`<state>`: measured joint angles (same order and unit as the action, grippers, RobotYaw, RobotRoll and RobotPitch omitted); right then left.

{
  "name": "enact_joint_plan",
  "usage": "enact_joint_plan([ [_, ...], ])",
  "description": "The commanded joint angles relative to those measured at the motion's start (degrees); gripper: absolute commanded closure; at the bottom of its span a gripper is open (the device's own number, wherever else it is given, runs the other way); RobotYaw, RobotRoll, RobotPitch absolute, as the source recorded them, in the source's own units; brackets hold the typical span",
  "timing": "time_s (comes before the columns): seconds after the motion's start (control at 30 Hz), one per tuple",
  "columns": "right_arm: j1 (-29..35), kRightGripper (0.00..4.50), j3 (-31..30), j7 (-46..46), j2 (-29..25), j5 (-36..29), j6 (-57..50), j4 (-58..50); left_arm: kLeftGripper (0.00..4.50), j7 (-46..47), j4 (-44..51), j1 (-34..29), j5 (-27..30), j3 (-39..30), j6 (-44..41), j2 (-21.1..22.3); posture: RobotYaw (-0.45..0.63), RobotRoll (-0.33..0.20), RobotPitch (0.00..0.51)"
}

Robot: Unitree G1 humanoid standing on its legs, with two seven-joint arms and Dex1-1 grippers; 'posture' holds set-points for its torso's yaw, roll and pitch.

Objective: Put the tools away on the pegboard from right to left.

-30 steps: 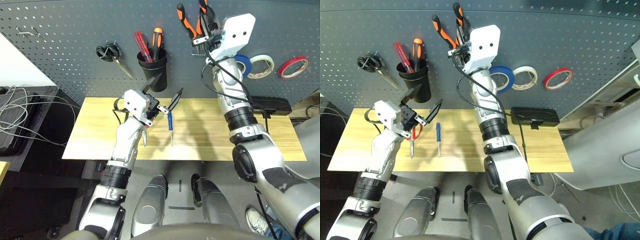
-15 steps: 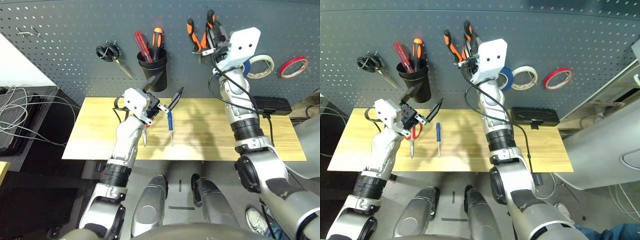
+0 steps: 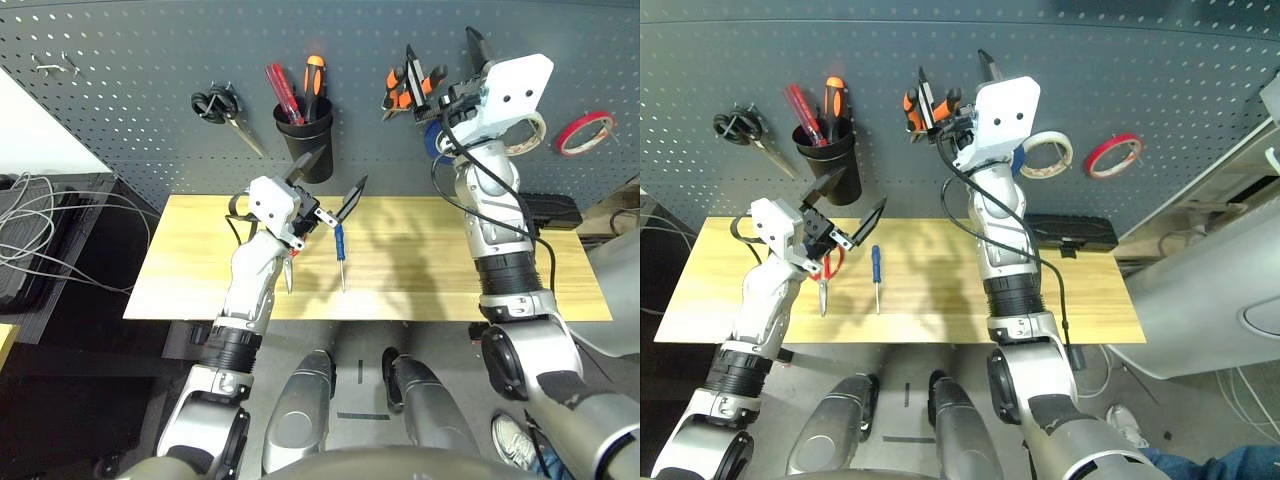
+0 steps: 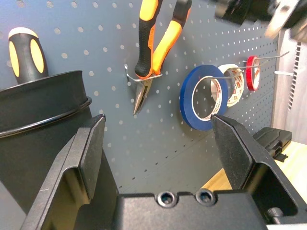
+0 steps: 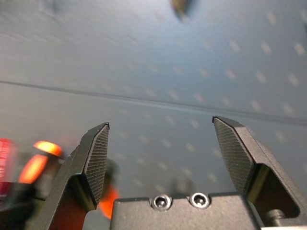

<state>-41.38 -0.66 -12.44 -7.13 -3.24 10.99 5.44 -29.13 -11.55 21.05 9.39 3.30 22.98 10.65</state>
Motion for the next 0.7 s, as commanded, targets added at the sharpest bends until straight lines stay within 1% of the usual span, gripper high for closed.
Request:
enact_joint_plan([
  [0.03, 1.59, 0.05, -2.58, -4.52, -0.57, -2.19, -2.66, -5.25, 0.00, -0.54, -1.16, -0.95, -0.31, 0.11, 0.34, 0.20, 0.14, 0.000, 0.195],
  [0.17, 3.44, 0.05, -4.45, -8.07, -0.86, -3.28, -5.70, -6.45, 0.00, -0.50, -1.93, -1.00, -0.74, 0.35, 0.73, 0.05, 0.13, 0.000, 0.199],
  [0.4, 6.86, 0.05, -5.74, -11.57, -1.04, -4.32, -8.86, -5.39, 0.00, -0.65, -2.74, -1.17, -2.10, 1.16, 0.77, 0.36, 0.14, 0.000, 0.207],
  [0.7, 9.72, 0.05, -4.52, -12.85, -2.41, -3.92, -9.75, -2.11, 0.00, -0.82, -4.51, -2.26, -5.25, 2.85, 0.90, 1.31, 0.14, 0.000, 0.218],
])
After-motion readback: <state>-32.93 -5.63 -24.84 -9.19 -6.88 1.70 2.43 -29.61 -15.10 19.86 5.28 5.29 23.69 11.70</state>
